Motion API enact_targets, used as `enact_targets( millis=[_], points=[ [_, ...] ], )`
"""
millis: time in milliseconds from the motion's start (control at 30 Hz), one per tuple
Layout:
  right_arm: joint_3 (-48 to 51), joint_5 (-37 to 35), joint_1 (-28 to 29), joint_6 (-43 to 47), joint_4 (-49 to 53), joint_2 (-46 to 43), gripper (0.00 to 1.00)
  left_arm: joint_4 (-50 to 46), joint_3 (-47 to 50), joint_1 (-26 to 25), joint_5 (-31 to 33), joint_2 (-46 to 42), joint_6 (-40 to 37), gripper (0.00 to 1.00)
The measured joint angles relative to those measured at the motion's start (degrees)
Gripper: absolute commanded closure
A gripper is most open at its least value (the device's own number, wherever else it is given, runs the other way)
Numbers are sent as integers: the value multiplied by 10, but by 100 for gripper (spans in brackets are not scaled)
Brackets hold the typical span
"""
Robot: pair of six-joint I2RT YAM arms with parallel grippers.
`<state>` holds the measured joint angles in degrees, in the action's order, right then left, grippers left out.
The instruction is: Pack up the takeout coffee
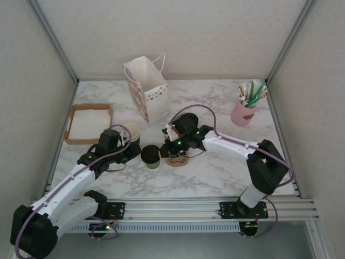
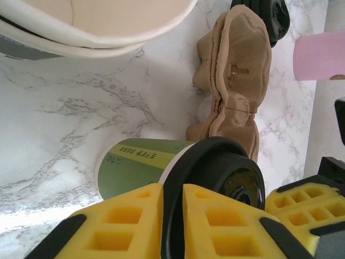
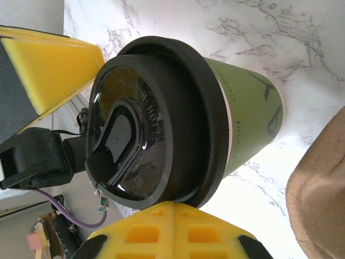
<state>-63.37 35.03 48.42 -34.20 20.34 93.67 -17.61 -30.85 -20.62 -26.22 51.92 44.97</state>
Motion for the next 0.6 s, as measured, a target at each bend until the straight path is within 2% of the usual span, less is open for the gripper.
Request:
enact_targets(
  millis=[600],
  points=[
    [-49,11,-7,5,33,40,100,22,52,-2,3,-57,22,83]
  ],
)
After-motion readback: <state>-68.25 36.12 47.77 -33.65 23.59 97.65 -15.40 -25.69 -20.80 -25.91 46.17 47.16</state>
